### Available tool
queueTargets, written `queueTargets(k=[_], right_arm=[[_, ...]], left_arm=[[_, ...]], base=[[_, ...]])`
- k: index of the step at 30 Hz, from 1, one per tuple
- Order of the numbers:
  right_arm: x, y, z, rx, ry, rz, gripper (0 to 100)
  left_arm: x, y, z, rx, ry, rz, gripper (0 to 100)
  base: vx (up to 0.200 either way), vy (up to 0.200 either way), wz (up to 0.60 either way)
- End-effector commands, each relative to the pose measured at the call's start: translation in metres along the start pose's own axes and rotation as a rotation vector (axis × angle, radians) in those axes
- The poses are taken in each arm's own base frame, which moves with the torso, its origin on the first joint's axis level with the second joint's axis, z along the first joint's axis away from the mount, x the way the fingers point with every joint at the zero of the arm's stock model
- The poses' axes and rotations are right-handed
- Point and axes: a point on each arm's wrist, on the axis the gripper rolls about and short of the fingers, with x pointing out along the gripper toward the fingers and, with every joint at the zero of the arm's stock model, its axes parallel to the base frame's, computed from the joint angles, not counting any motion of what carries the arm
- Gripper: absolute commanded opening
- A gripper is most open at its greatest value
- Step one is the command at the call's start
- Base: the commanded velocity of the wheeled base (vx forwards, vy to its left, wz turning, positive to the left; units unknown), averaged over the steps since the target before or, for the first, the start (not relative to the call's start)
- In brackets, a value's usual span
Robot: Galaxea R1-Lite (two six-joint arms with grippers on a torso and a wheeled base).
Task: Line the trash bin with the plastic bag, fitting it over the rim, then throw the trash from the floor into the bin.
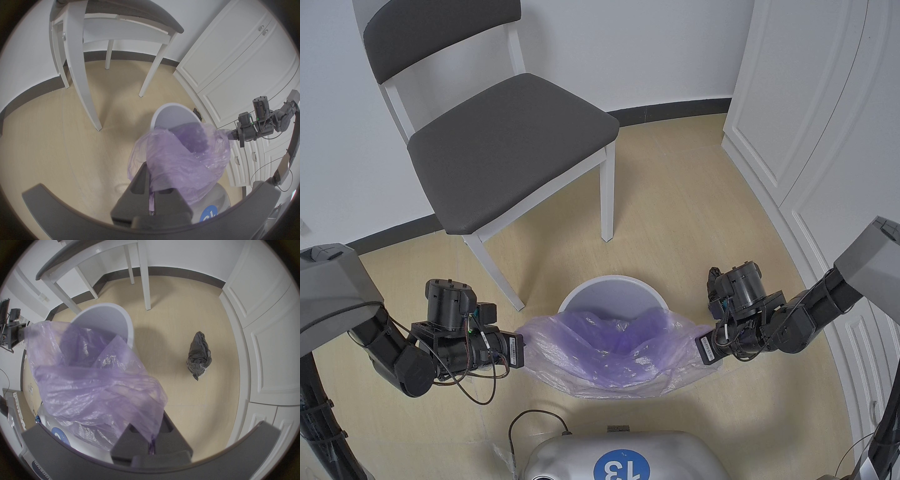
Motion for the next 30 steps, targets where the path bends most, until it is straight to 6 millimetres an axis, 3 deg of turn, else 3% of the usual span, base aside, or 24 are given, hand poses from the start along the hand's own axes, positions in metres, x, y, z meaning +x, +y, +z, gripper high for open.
queueTargets(k=[1,5,9,13,20,30], right_arm=[[0.008,-0.004,-0.006,0.001,0.033,-0.008,0],[0.003,-0.004,-0.014,-0.017,0.060,-0.007,0],[-0.017,-0.007,-0.007,-0.040,0.022,-0.005,0],[-0.028,-0.009,-0.004,-0.047,0.027,-0.004,0],[-0.043,-0.009,-0.004,-0.065,0.038,0.002,0],[-0.040,-0.006,-0.017,-0.119,0.138,0.010,0]], left_arm=[[0.002,0.004,-0.004,0.016,0.037,0.014,0],[-0.012,0.002,-0.003,0.072,0.065,0.014,0],[-0.043,-0.008,0.011,0.087,0.052,0.008,0],[-0.057,-0.013,0.016,0.092,0.044,-0.019,0],[-0.062,-0.016,0.018,0.089,0.058,-0.025,0],[-0.055,-0.011,0.006,0.130,0.129,-0.030,0]], base=[[0.000,0.000,0.00],[0.000,0.000,0.00],[0.000,0.000,0.00],[0.000,0.000,0.00],[0.000,0.000,0.00],[0.000,0.000,0.00]])
